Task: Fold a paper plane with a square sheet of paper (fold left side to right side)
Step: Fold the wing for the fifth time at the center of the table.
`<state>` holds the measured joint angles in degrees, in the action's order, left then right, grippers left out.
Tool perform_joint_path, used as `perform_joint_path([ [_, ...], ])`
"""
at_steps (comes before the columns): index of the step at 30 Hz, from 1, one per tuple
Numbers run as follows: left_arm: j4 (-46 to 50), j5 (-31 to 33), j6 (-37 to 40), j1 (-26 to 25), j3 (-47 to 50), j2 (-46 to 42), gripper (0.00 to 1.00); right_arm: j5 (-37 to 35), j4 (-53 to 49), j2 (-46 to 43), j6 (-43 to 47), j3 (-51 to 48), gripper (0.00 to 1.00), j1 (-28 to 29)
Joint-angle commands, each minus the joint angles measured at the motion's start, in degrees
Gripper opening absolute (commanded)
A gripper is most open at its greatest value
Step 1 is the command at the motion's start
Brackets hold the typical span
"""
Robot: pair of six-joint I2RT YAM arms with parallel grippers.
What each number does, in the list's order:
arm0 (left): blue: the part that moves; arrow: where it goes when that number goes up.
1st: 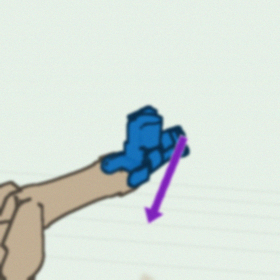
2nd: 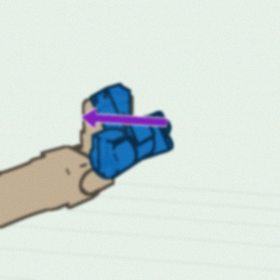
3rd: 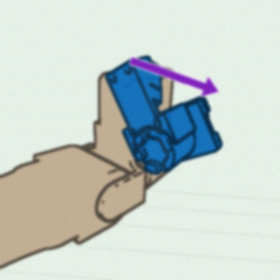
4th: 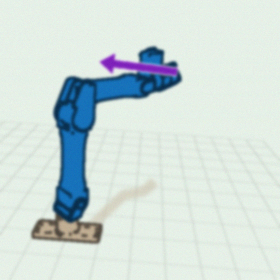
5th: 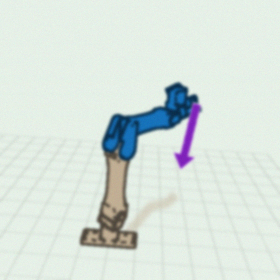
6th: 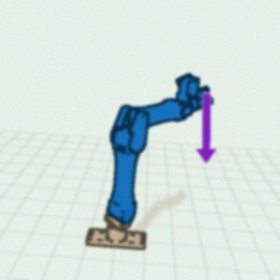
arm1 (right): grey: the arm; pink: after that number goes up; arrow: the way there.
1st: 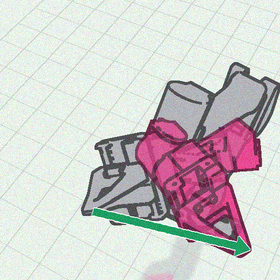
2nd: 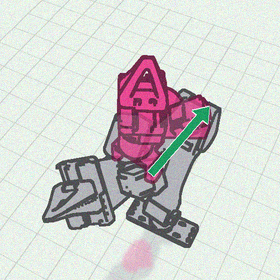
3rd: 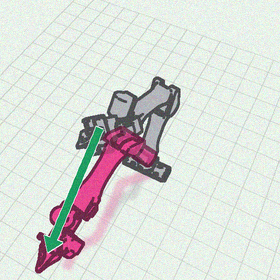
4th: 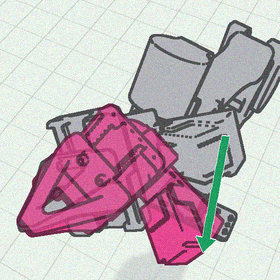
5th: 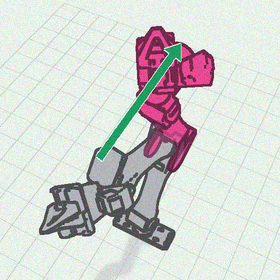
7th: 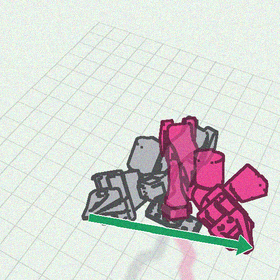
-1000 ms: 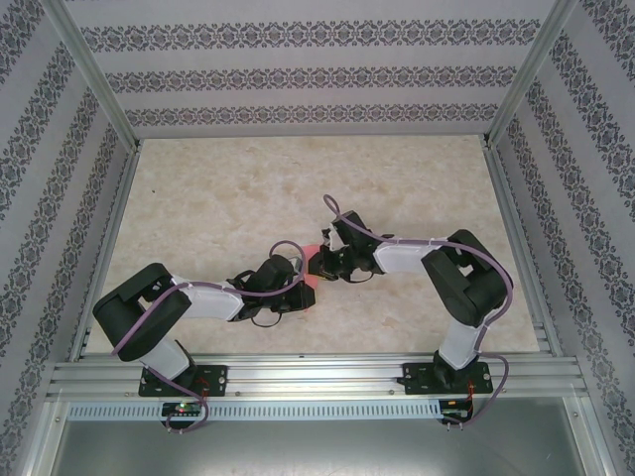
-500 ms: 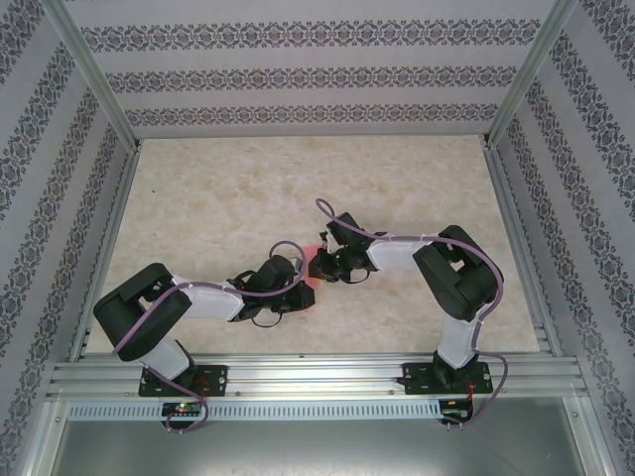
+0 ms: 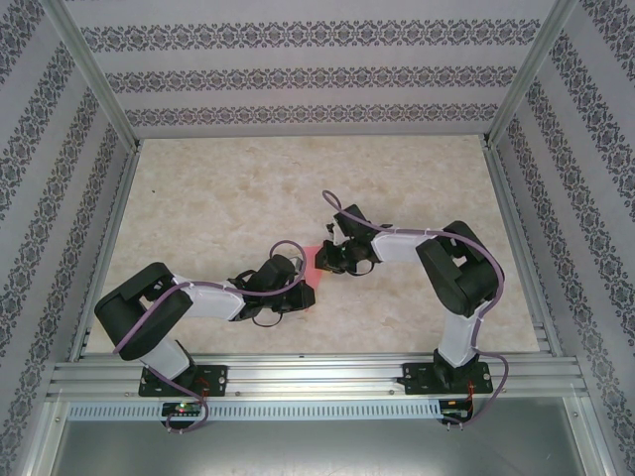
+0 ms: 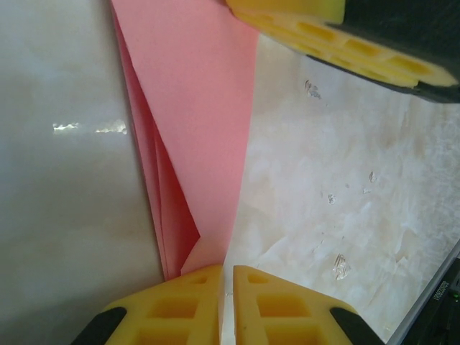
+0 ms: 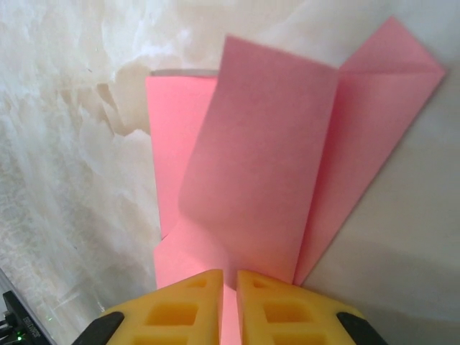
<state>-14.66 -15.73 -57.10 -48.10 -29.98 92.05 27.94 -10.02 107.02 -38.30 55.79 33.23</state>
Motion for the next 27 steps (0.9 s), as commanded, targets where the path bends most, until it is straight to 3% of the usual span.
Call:
perform_joint_path([
  [1,6.95,-0.71,-0.47,-2.53,1.24,5.64,0.14,-4.23,-0.16,1.77,2.31,2.16,0.15,-2.5],
  [27,6.88,-0.71,-0.47,-2.79,1.33,4.72,0.13,-7.62,-5.53,7.98,7.62,12.46,0.18,-9.78],
])
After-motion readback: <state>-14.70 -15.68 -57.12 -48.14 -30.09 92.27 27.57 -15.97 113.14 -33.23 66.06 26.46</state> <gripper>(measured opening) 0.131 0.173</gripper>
